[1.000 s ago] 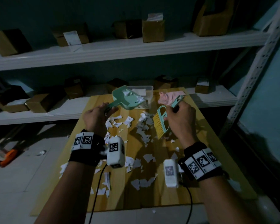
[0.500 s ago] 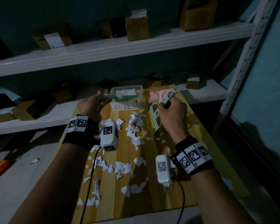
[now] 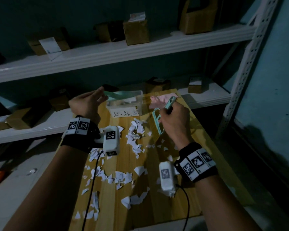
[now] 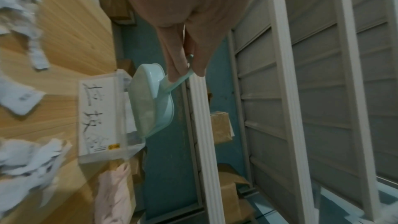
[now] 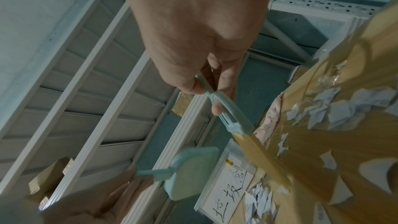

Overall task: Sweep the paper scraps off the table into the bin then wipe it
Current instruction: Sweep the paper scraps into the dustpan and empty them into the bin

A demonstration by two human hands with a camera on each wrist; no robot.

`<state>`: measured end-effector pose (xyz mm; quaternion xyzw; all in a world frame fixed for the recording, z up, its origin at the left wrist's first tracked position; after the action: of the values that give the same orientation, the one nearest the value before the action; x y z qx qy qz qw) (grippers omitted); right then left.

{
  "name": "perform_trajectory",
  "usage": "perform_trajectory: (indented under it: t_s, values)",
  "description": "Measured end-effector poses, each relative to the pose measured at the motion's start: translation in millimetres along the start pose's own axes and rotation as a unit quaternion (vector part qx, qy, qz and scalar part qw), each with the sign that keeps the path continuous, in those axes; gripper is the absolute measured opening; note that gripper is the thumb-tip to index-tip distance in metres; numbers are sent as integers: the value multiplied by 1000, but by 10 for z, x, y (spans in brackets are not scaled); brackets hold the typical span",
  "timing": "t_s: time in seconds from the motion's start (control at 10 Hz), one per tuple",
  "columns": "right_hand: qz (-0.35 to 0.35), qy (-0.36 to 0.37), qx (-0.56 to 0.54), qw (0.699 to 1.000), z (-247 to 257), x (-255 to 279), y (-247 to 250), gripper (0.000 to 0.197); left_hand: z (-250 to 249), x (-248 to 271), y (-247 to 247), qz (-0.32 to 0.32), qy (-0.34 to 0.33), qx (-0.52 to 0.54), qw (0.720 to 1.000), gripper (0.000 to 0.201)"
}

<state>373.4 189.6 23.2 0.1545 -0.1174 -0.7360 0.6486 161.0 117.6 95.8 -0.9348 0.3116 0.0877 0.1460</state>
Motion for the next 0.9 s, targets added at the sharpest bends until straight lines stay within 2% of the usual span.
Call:
perform_trajectory:
  t_s: [0.1,0.3,0.6,0.7,0.9]
  values:
    - [-7,15,13,1000,14,25,-9,5,-18,-44,-52,12,-21,-7,1000,25]
    - [-6,25,14,1000,44,78,0,13,-1,-22,-56,6,-50,-24,998,31]
    - [17,29,15,999,73,251,18,9,-69,-20,-41,16,-61,-49,997,24]
    - [14,31,20,999,82,314,60,9,-60,-47,7,55,1,-23,998,30]
    - [9,23,1,1000,76,328,152,16,57,49,231,52,58,36,996,44]
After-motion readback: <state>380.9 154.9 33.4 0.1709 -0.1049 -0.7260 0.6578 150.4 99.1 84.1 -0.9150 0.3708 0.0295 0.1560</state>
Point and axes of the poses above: each hand's wrist, its own x-axis away from the middle knuckle, its own y-axis out of the back of the hand, z = x × y, the point moved 2 cm from there along -x, towards the middle knuckle, and after that the axes turned 11 degrees about -y, right-handed, at the moved point
